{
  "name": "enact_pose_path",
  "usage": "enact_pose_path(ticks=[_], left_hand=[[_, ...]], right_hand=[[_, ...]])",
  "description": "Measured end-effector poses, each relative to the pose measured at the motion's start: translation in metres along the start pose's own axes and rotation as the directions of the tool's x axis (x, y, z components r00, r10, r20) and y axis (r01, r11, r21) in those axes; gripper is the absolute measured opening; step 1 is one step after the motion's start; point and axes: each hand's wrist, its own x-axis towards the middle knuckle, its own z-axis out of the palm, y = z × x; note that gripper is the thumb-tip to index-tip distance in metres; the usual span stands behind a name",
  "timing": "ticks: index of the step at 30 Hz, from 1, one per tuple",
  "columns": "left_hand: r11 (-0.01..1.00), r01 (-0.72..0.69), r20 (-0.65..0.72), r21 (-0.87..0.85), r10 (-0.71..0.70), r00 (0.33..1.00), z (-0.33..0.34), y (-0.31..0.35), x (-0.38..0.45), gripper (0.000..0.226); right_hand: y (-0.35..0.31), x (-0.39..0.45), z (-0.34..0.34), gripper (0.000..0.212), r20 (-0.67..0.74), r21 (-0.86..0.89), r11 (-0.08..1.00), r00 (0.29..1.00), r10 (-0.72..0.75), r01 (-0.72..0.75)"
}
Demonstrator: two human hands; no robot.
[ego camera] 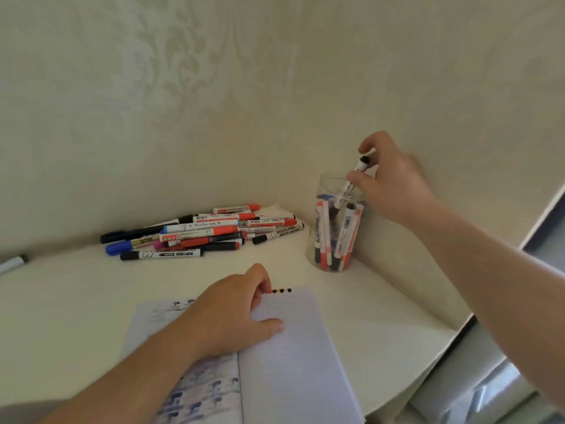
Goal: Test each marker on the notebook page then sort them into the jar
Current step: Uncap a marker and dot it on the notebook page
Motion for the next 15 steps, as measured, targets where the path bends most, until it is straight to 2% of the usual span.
enact_pose_path(ticks=[2, 3, 5, 7, 9, 10, 11, 12, 14, 15], left_hand=[[1.0, -0.003, -0.008, 0.003, 0.003, 1.0, 0.0, -0.001, 0.0, 0.046], [1.0, -0.003, -0.011, 0.002, 0.003, 1.0, 0.001, -0.001, 0.0, 0.046], [1.0, -0.004, -0.016, -0.003, 0.004, 1.0, 0.001, -0.002, -0.001, 0.045], [1.0, -0.007, -0.03, -0.014, 0.007, 1.0, 0.002, -0.002, -0.002, 0.044], [1.0, -0.004, -0.046, -0.023, 0.003, 0.999, 0.002, -0.002, -0.002, 0.044], [1.0, -0.001, -0.054, -0.024, 0.0, 0.999, 0.002, -0.003, -0.002, 0.044], [1.0, 0.002, -0.062, -0.025, -0.003, 0.998, 0.002, -0.003, -0.002, 0.044], [1.0, 0.004, -0.068, -0.025, -0.006, 0.998, 0.003, -0.003, -0.002, 0.044], [1.0, 0.004, -0.07, -0.022, -0.006, 0.998, 0.003, -0.003, -0.002, 0.045], [1.0, 0.004, -0.067, -0.023, -0.005, 0.998, 0.003, -0.003, -0.002, 0.045]], right_hand=[[-0.006, 0.001, 0.006, 0.016, 0.087, -0.164, 0.985, 0.996, -0.037, 0.051], [-0.008, 0.001, 0.009, 0.016, 0.112, -0.226, 0.97, 0.992, -0.062, 0.086], [-0.011, 0.001, 0.012, 0.033, 0.153, -0.293, 0.948, 0.985, -0.081, 0.123], [-0.016, 0.0, 0.01, 0.052, 0.211, -0.373, 0.92, 0.977, -0.041, 0.119], [-0.017, 0.0, 0.011, 0.056, 0.247, -0.437, 0.888, 0.969, -0.033, 0.141], [-0.015, 0.0, 0.013, 0.051, 0.211, -0.453, 0.874, 0.974, -0.085, 0.175], [-0.013, 0.0, 0.016, 0.042, 0.122, -0.467, 0.855, 0.975, -0.188, 0.224], [-0.014, 0.0, 0.02, 0.033, 0.01, -0.475, 0.829, 0.944, -0.329, 0.294], [-0.026, -0.004, 0.032, 0.021, -0.182, -0.461, 0.766, 0.797, -0.576, 0.449], [-0.039, -0.008, 0.041, 0.017, -0.224, -0.429, 0.739, 0.732, -0.644, 0.519]])
